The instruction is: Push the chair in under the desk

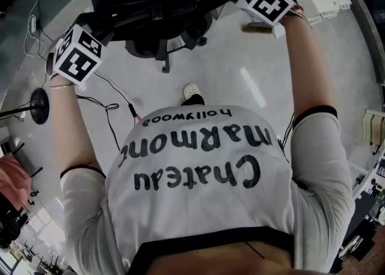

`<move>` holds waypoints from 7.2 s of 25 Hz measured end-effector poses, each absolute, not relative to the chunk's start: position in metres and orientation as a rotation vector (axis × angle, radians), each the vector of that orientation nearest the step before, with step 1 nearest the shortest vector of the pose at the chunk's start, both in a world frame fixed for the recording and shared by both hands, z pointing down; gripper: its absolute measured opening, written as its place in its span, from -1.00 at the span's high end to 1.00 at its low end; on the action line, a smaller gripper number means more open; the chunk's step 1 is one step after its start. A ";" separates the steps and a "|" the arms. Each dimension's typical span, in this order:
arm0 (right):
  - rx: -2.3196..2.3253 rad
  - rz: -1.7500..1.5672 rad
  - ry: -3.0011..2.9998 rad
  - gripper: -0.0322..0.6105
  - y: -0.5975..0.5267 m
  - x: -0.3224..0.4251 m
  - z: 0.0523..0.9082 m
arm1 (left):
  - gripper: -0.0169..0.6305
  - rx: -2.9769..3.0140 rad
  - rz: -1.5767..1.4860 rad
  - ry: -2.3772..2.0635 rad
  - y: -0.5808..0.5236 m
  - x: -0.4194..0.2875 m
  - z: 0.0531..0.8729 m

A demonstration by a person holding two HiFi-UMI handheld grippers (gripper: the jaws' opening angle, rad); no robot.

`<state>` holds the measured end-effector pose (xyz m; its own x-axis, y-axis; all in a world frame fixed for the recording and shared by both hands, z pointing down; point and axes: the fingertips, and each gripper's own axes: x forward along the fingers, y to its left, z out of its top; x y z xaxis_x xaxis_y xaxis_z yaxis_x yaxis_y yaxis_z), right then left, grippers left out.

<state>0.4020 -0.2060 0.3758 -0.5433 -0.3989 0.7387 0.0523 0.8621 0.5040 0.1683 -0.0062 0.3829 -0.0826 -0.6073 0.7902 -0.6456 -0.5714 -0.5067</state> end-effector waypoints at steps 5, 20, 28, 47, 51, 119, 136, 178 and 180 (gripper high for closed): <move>0.329 -0.553 -2.110 0.06 -0.199 0.412 0.385 | 0.31 2.026 1.768 -1.395 -0.026 0.158 0.394; 0.353 -0.514 -2.139 0.05 -0.185 0.400 0.391 | 0.22 2.028 1.795 -1.329 -0.041 0.132 0.403; 0.352 -0.511 -2.152 0.09 -0.167 0.358 0.388 | 0.18 2.085 1.815 -1.215 -0.049 0.078 0.401; 0.686 -0.273 -2.004 0.06 -0.208 0.171 0.392 | 0.17 2.424 1.920 -1.113 -0.175 -0.128 0.398; 0.765 -0.257 -1.977 0.04 -0.208 0.175 0.395 | 0.18 2.432 1.987 -1.136 -0.179 -0.127 0.402; 1.224 -0.139 -1.769 0.23 -0.310 -0.190 0.382 | 0.09 3.115 2.157 -0.411 -0.520 -0.415 0.396; 1.285 -0.007 -1.768 0.13 -0.434 -0.173 0.367 | 0.08 3.081 2.181 -0.423 -0.637 -0.408 0.385; 1.296 0.004 -1.729 0.13 -0.452 -0.164 0.383 | -0.02 3.142 2.111 -0.418 -0.665 -0.390 0.398; 1.298 0.000 -1.728 0.13 -0.451 -0.165 0.381 | -0.02 3.134 2.116 -0.422 -0.664 -0.390 0.397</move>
